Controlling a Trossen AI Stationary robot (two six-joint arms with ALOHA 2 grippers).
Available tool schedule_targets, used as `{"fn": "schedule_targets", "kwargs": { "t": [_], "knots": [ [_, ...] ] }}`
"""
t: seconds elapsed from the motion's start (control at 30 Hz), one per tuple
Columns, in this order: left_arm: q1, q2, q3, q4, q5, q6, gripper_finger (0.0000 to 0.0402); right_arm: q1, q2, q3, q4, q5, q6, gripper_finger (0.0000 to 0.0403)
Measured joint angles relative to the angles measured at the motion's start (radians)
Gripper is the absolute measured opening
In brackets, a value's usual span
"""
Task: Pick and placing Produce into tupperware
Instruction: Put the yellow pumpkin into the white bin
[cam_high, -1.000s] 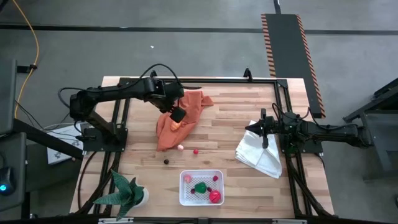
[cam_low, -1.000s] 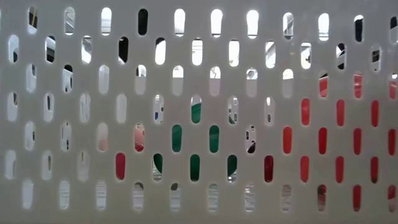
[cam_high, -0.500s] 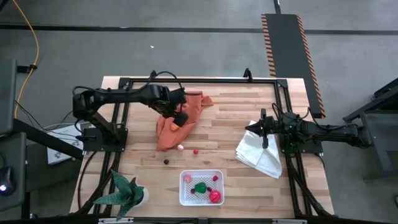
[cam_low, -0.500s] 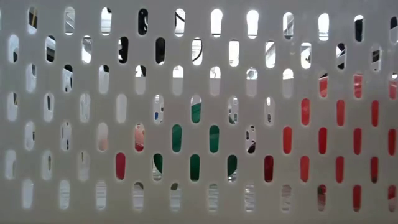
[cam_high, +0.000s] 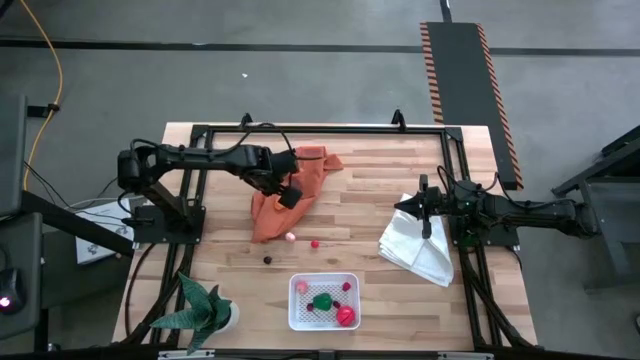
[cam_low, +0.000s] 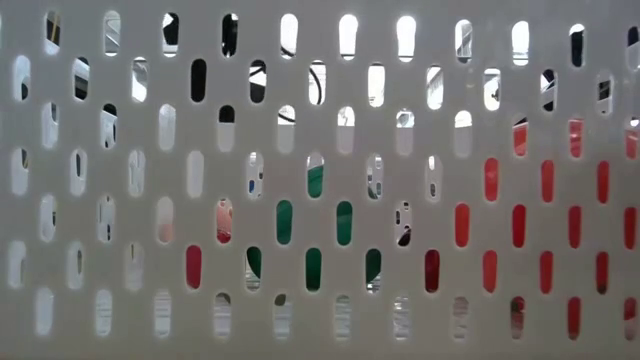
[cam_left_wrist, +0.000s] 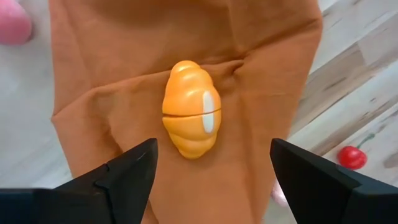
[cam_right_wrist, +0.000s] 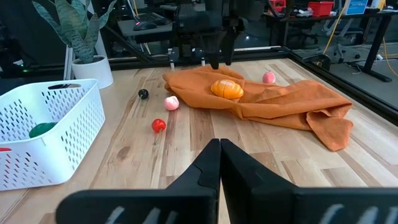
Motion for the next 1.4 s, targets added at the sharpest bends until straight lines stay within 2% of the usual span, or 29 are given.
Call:
{"fn": "schedule_targets", "kwargs": {
  "t": [0.67, 1.1, 1.4],
  "knots": [
    [0.0, 0.12, -0.031, 0.139, 0.024, 0.008, 0.0301, 0.0, 0.001, 0.0, -0.013, 0.001, 0.0, 0.0],
    [0.0, 0.12, -0.031, 0.113, -0.056, 0.018, 0.0301, 0.0, 0.001, 0.0, -0.014, 0.0, 0.0, 0.0],
    [0.0, 0.156, -0.031, 0.111, -0.031, 0.03, 0.0301, 0.0, 0.001, 0.0, -0.014, 0.0, 0.0, 0.0]
  ]
}}
